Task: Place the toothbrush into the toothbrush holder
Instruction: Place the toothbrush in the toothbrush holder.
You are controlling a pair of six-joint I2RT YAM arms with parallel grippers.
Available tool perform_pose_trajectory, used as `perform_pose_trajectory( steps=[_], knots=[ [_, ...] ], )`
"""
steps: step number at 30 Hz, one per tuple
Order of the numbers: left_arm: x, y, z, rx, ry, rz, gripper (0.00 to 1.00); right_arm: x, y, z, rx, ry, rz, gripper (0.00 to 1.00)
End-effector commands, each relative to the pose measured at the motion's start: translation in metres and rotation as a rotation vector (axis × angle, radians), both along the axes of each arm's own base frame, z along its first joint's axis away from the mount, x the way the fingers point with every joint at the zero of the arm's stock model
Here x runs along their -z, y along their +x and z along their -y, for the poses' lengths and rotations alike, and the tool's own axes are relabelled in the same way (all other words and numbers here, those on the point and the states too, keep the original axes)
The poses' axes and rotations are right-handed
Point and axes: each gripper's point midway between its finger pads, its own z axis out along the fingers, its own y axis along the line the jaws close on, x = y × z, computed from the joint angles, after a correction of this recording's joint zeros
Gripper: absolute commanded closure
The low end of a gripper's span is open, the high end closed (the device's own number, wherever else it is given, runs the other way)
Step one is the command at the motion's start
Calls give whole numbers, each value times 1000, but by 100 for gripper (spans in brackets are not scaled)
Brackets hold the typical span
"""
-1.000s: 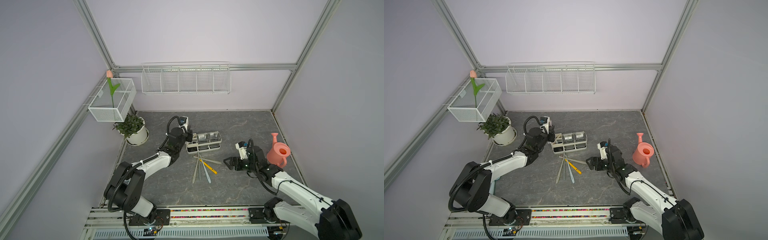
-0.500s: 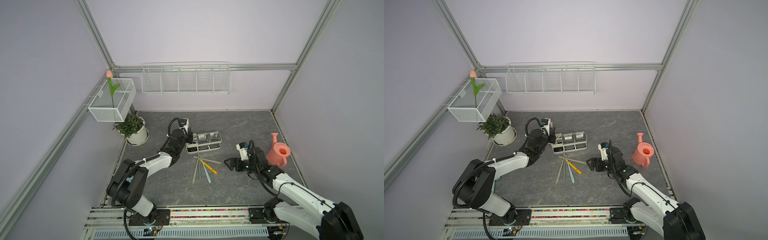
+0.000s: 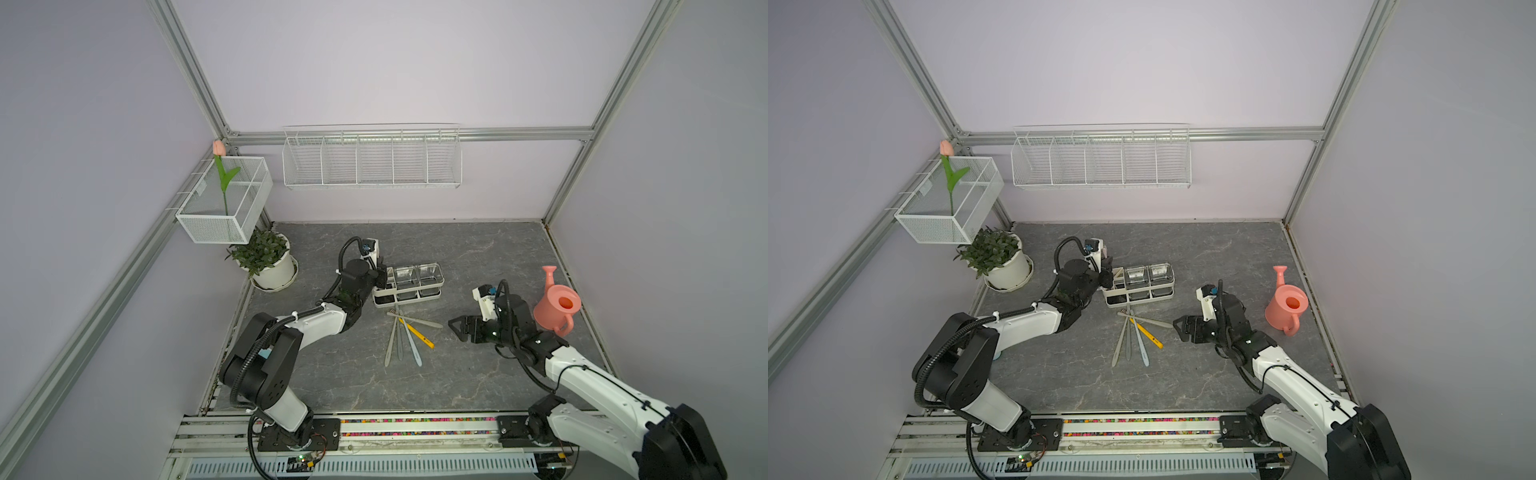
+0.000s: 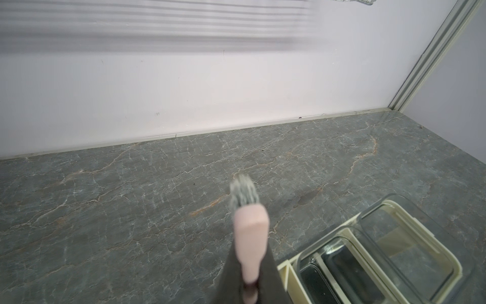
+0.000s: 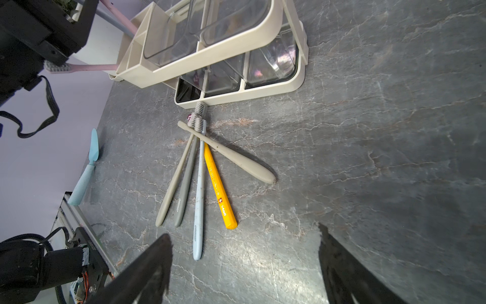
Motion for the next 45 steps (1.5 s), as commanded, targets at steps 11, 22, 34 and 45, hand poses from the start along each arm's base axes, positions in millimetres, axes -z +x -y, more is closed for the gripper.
perform_pose_trajectory(
  steps=[11, 22, 34, 45],
  knots=[
    [7, 0, 2, 18, 5, -24, 99, 7, -2, 4, 2, -22, -6, 11],
    [2, 6, 3, 9, 27, -13, 98, 6, -1, 2, -12, -21, 0, 11],
    [0, 12, 4, 8, 57, -9, 92, 3, 0, 3, -19, -36, 10, 11],
    [3, 12, 8, 30, 71, -2, 91, 4, 3, 1, -25, -47, 7, 11]
  ],
)
